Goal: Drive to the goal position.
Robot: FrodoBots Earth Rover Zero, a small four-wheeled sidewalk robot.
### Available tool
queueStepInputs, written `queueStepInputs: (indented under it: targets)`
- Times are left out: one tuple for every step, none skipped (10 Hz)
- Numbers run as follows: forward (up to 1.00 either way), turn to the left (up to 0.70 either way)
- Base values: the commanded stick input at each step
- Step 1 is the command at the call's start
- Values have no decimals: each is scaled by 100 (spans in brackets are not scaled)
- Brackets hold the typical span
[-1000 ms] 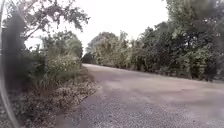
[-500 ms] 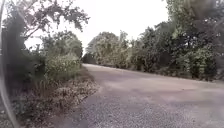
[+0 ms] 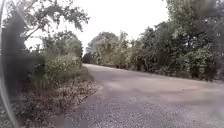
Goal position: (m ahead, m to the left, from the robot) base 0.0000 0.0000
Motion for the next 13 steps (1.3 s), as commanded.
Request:
queueStepInputs:
  targets:
    - [5, 0]
    - [5, 0]
    - [5, 0]
    - [5, 0]
    - [5, 0]
    - [5, 0]
    - [5, 0]
    - [5, 0]
    - [5, 0]
    - [5, 0]
    - [5, 0]
    - [6, 0]
    - [6, 0]
